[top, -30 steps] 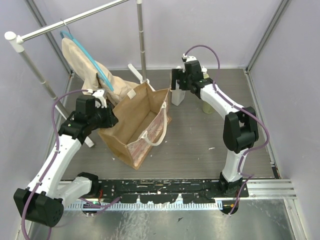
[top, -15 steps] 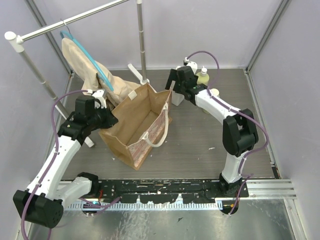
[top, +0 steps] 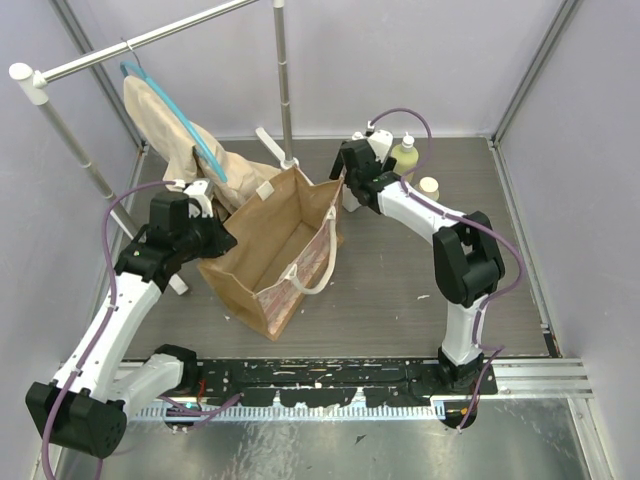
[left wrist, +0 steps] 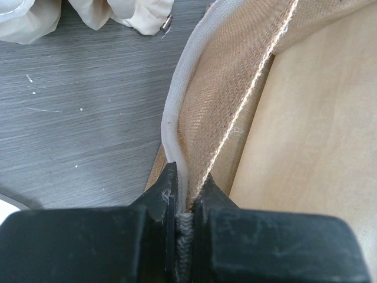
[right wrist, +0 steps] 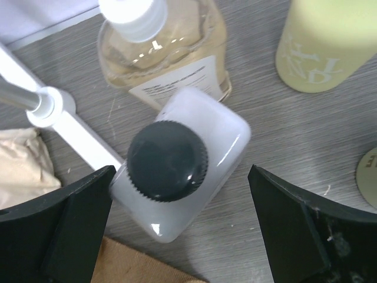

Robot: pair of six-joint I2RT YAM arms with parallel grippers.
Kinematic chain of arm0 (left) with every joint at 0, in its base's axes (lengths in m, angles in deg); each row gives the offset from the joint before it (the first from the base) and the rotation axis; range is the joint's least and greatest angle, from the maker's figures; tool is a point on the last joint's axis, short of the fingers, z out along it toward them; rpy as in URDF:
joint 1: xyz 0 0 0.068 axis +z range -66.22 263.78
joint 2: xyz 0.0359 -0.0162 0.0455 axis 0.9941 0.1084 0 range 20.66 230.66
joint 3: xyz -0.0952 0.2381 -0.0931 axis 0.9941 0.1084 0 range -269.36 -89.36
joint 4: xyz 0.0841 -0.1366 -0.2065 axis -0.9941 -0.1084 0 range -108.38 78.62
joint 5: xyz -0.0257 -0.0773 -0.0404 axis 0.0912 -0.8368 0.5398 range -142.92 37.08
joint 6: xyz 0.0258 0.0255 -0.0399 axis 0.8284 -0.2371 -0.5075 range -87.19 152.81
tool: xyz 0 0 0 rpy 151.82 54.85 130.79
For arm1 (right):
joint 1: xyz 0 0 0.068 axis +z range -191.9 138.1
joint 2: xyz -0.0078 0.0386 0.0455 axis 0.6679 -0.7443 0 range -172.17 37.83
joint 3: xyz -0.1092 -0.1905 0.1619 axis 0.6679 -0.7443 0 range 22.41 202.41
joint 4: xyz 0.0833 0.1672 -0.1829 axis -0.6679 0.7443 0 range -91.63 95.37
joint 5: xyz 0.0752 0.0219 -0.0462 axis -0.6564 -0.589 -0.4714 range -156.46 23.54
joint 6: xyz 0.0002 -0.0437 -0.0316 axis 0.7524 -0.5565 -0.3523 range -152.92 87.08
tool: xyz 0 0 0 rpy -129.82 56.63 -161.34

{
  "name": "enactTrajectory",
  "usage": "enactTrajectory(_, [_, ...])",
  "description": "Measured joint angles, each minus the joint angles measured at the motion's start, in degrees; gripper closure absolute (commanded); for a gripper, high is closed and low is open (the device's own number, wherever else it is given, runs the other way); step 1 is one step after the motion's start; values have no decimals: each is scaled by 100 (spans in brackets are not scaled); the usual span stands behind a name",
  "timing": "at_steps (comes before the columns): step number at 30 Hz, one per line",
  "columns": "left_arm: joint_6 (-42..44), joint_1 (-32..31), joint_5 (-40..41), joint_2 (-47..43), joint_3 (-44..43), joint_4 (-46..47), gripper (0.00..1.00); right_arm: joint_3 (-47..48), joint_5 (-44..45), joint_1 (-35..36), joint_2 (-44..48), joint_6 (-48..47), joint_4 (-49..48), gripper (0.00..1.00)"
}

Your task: Place the personal care products into the canvas bag

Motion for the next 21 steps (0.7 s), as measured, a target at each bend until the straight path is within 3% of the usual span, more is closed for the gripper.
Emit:
enactTrajectory(4, [0,0,-2,-9,24,13,100,0,299,-4,-92,90,-57,5])
enactTrajectory(8, [-2,0,-2,-11,70,39,100,4,407,-4,-136,149,-164,26])
enactTrajectory(11, [-2,0,-9,-15,70,39,100,4,470,17,-136,116,-208,28])
enactTrajectory(15, [-2,0,-20,-35,81,42,100,4,442,24,-133,-17,-225,42])
enactTrajectory(21, [-17,0,-22,-114,122,44,100,-59,304,33,-52,-522,-227,39])
